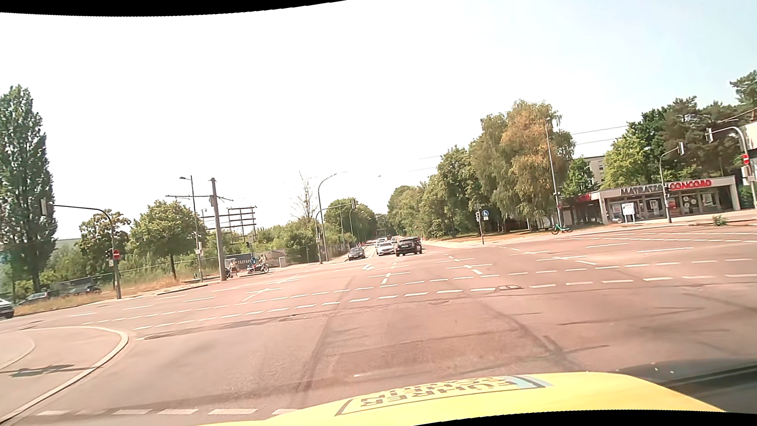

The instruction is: Follow the waypoints while adhering to traffic rules and regulations

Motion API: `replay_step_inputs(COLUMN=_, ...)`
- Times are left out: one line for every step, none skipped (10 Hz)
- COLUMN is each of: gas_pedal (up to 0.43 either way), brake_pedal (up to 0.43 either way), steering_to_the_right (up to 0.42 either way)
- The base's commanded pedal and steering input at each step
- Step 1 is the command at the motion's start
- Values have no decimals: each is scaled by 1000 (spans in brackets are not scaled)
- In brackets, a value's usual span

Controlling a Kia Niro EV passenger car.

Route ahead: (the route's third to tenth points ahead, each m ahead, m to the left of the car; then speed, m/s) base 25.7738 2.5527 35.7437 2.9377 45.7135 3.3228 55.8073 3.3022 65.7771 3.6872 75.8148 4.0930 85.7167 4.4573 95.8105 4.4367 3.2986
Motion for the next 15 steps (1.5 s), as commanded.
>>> replay_step_inputs(gas_pedal=287, brake_pedal=0, steering_to_the_right=2)
replay_step_inputs(gas_pedal=287, brake_pedal=0, steering_to_the_right=2)
replay_step_inputs(gas_pedal=287, brake_pedal=0, steering_to_the_right=11)
replay_step_inputs(gas_pedal=287, brake_pedal=0, steering_to_the_right=24)
replay_step_inputs(gas_pedal=287, brake_pedal=0, steering_to_the_right=35)
replay_step_inputs(gas_pedal=287, brake_pedal=0, steering_to_the_right=41)
replay_step_inputs(gas_pedal=287, brake_pedal=0, steering_to_the_right=42)
replay_step_inputs(gas_pedal=287, brake_pedal=0, steering_to_the_right=39)
replay_step_inputs(gas_pedal=287, brake_pedal=0, steering_to_the_right=37)
replay_step_inputs(gas_pedal=287, brake_pedal=0, steering_to_the_right=33)
replay_step_inputs(gas_pedal=287, brake_pedal=0, steering_to_the_right=30)
replay_step_inputs(gas_pedal=287, brake_pedal=0, steering_to_the_right=26)
replay_step_inputs(gas_pedal=287, brake_pedal=0, steering_to_the_right=25)
replay_step_inputs(gas_pedal=287, brake_pedal=0, steering_to_the_right=25)
replay_step_inputs(gas_pedal=287, brake_pedal=0, steering_to_the_right=25)
